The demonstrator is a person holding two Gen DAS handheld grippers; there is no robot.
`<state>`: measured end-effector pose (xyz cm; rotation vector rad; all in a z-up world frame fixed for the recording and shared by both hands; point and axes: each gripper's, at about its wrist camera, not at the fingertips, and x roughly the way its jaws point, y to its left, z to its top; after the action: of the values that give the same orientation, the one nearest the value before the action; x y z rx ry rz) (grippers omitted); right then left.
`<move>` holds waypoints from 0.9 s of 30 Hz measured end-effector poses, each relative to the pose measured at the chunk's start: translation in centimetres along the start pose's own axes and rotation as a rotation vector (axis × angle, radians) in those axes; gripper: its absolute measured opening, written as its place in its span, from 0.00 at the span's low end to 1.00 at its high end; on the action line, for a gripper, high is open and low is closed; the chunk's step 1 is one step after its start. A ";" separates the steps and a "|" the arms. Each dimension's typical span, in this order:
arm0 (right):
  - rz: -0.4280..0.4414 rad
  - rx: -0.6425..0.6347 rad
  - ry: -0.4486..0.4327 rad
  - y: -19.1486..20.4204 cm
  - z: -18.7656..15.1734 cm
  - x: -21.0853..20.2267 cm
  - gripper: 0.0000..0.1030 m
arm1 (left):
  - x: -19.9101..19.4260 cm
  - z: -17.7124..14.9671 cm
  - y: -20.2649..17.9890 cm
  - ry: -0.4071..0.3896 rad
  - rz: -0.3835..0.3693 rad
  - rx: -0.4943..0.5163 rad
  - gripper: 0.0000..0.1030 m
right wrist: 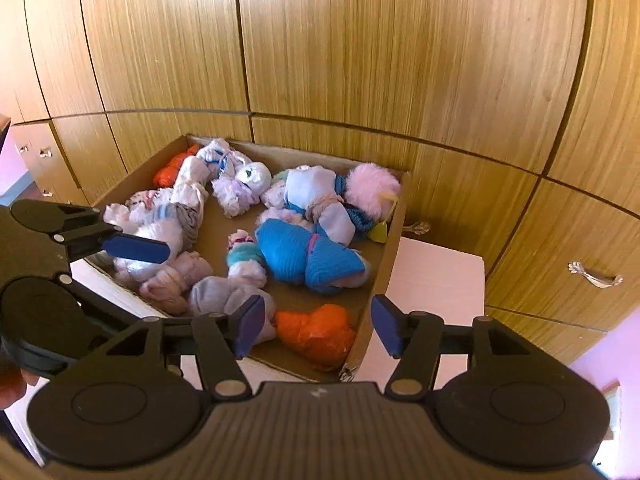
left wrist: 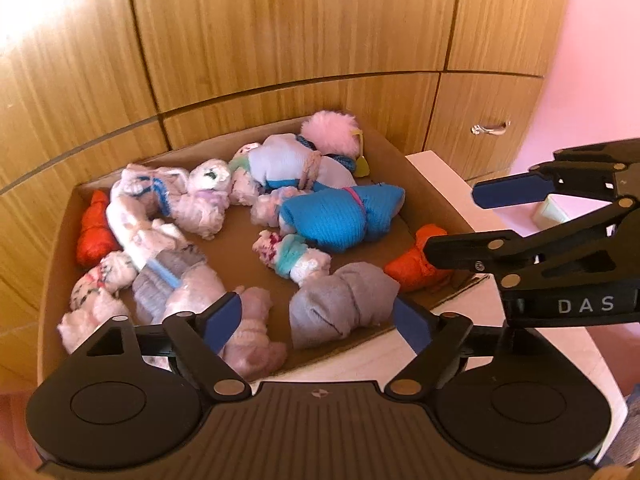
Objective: Organize objects
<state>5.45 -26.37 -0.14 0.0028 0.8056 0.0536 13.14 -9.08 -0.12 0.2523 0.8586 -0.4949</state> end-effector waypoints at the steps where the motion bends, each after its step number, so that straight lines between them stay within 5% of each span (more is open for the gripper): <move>1: -0.005 -0.002 0.000 0.2 0.1 -0.2 0.55 | -0.2 -0.1 0.0 0.000 0.002 -0.002 0.85; 12: -0.006 0.029 -0.022 2.9 1.4 -2.3 0.67 | -4.8 -1.4 2.7 -0.043 0.089 -0.066 0.99; 18: -0.040 0.046 -0.045 4.6 1.8 -2.7 0.79 | -6.2 -2.3 4.7 -0.044 0.110 -0.113 1.00; 27: -0.084 0.065 -0.039 5.6 1.3 -1.8 0.82 | -6.7 -3.1 6.8 -0.034 0.113 -0.171 1.00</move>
<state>4.86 -20.88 2.16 0.0318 0.7674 -0.0520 10.84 0.11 3.24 0.1346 0.8431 -0.3177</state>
